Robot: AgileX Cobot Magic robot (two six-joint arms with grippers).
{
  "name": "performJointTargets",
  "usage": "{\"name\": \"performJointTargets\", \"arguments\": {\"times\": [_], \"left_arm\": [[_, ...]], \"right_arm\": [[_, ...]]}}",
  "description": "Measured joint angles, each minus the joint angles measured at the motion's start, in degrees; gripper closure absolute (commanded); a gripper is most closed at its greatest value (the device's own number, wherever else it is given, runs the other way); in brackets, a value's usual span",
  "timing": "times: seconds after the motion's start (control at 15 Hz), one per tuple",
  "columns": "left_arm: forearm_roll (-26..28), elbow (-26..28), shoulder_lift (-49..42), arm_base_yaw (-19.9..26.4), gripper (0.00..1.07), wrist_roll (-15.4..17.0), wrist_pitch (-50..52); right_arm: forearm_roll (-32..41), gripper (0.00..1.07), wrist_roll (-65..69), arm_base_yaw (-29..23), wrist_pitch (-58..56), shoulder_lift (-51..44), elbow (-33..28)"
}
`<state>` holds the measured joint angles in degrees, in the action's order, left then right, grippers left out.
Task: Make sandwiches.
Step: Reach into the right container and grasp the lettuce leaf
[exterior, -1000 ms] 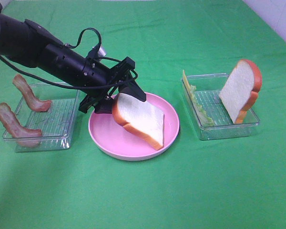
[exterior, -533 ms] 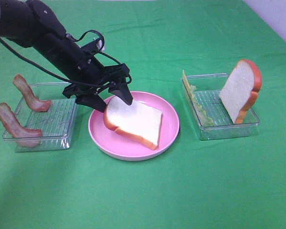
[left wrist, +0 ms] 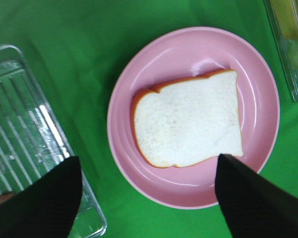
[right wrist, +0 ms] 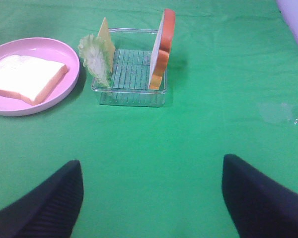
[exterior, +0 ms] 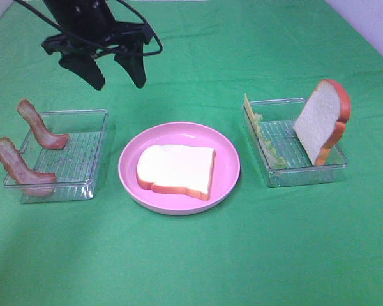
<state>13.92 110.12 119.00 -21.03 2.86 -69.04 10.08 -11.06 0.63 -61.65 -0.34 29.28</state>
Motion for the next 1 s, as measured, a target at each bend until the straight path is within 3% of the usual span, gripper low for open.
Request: {"name": "performJointTargets", "arguments": {"times": [0.2, 0.47, 0.8, 0.87, 0.93, 1.0], "left_arm": [[-5.3, -3.2, -8.1, 0.0, 0.35, 2.2, -0.1], [-6.9, -13.8, -26.6, 0.0, 0.35, 4.6, -0.2], [-6.7, -31.0, -48.3, 0.0, 0.35, 4.8, -0.5], [-6.7, -35.4, -52.3, 0.0, 0.35, 4.8, -0.5], [-6.7, -43.2, -60.2, 0.0, 0.35, 5.0, -0.5], [-6.7, -46.5, -63.7, 0.0, 0.35, 5.3, -0.6]], "right_arm": [[0.0, 0.33, 0.0, 0.0, 0.0, 0.0, 0.0], [0.0, 0.33, 0.0, 0.0, 0.0, 0.0, 0.0], [0.0, 0.33, 0.0, 0.0, 0.0, 0.0, 0.0], [0.0, 0.33, 0.0, 0.0, 0.0, 0.0, 0.0], [0.0, 0.33, 0.0, 0.0, 0.0, 0.0, 0.0], [0.0, 0.33, 0.0, 0.0, 0.0, 0.0, 0.0]]}}
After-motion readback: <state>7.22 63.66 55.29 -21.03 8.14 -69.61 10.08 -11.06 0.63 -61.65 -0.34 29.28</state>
